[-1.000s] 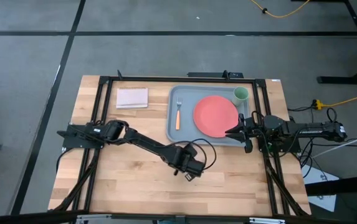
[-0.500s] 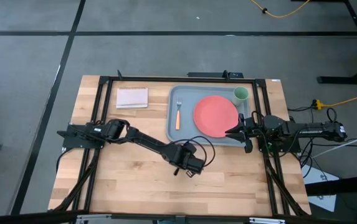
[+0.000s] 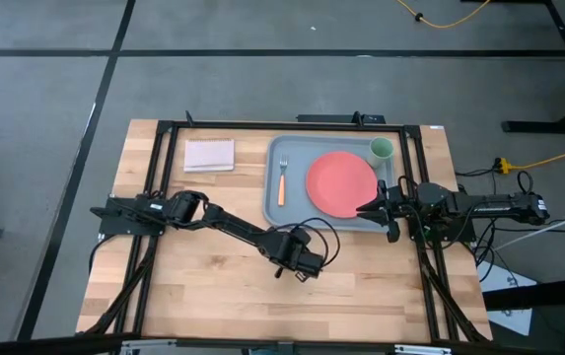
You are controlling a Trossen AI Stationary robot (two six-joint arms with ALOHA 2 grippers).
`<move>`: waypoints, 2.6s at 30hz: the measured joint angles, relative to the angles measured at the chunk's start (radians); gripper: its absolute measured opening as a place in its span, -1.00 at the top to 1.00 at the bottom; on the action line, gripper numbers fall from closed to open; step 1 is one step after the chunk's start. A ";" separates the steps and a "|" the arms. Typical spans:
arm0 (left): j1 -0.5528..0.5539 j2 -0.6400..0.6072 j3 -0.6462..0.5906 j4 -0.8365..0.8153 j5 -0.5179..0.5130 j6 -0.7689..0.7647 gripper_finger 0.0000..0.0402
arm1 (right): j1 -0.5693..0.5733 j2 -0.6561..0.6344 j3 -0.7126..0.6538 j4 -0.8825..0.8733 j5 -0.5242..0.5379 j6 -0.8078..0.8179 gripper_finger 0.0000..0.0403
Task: Pick and place plate/cup/fork/spoon on tray
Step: Put the black spoon beside the yellow fork on the gray serving tray
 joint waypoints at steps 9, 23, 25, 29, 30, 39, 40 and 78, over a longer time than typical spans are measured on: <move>0.005 0.006 0.001 -0.002 0.050 -0.016 0.70 | 0.000 0.006 0.000 0.000 0.000 0.003 0.61; 0.000 -0.002 -0.002 -0.023 0.076 0.033 0.99 | 0.000 0.006 0.000 -0.001 0.000 0.003 0.61; -0.003 -0.009 -0.002 -0.039 0.077 0.032 0.99 | 0.000 0.006 0.000 -0.001 0.000 0.003 0.61; -0.014 -0.017 0.013 -0.092 0.124 0.030 0.99 | 0.000 0.008 0.000 -0.001 0.000 0.003 0.61; -0.018 -0.017 0.020 -0.085 0.140 0.031 0.99 | 0.000 0.008 0.000 0.000 0.000 0.003 0.61; -0.054 -0.019 0.104 -0.137 0.178 0.044 1.00 | 0.000 0.011 0.000 -0.001 0.000 0.005 0.61; -0.055 -0.019 0.126 -0.157 0.166 0.051 1.00 | 0.000 0.011 0.000 0.000 0.000 0.006 0.61; 0.498 -0.024 0.084 0.058 -0.037 -0.117 0.99 | 0.000 0.011 0.000 0.000 0.000 0.003 0.61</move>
